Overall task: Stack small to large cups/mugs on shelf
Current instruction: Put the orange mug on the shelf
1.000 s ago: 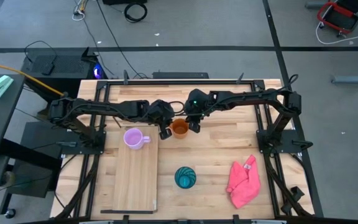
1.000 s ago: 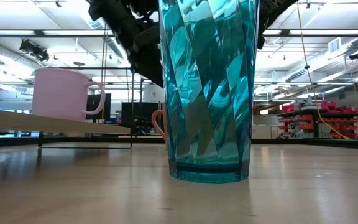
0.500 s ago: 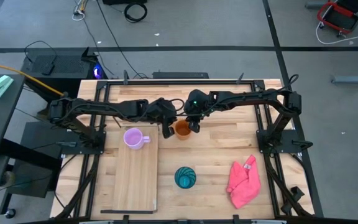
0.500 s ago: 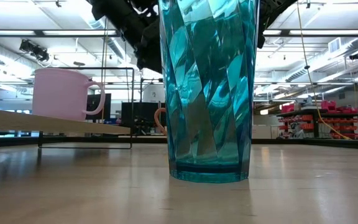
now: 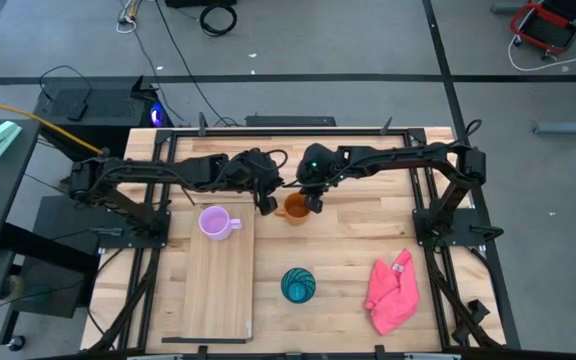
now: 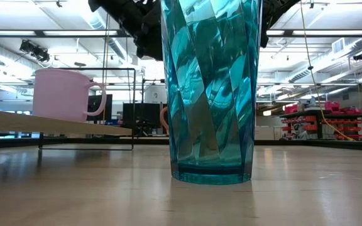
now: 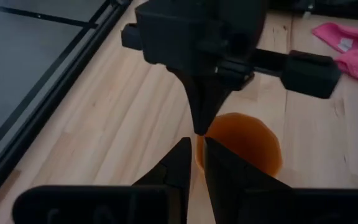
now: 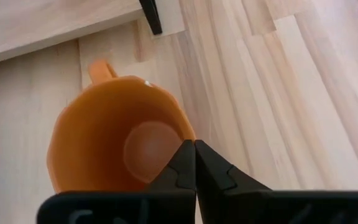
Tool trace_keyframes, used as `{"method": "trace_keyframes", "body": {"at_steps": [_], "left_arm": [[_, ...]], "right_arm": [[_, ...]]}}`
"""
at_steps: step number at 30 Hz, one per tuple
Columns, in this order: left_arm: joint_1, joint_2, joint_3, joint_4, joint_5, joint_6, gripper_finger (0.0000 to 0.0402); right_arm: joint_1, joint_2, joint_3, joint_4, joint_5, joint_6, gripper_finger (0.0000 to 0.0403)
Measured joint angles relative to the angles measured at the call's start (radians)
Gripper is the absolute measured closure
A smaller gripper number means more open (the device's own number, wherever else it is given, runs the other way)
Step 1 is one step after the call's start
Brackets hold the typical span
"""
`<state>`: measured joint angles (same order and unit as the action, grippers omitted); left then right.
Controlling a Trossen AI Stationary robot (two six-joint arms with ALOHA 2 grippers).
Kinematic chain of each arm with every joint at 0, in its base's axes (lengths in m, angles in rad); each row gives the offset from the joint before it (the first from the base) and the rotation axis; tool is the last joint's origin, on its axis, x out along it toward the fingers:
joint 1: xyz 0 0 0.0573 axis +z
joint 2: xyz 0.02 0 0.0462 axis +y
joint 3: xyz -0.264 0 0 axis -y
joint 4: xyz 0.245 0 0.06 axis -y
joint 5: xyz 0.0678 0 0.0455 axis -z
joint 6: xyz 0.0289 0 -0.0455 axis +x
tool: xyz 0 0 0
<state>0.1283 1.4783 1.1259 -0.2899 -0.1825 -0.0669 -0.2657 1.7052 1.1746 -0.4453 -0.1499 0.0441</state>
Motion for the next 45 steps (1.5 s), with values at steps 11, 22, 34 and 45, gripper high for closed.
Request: {"method": "trace_keyframes", "body": {"at_steps": [11,22,34,45], "left_arm": [[-0.001,0.0,0.0,-0.028,0.0,-0.006,0.0358],[-0.001,0.0,0.0,-0.028,0.001,-0.008,0.0356],[-0.001,0.0,0.0,-0.029,0.001,-0.008,0.0358],[-0.001,0.0,0.0,-0.029,0.001,-0.008,0.0369]], "right_arm": [[0.001,-0.007,-0.008,-0.128,0.065,-0.02,0.0402],[0.052,-0.009,-0.005,-0.122,0.025,-0.039,0.0403],[0.123,-0.012,-0.004,-0.153,0.026,-0.017,0.0403],[0.197,-0.012,-0.004,-0.207,0.098,0.021,0.0403]]}}
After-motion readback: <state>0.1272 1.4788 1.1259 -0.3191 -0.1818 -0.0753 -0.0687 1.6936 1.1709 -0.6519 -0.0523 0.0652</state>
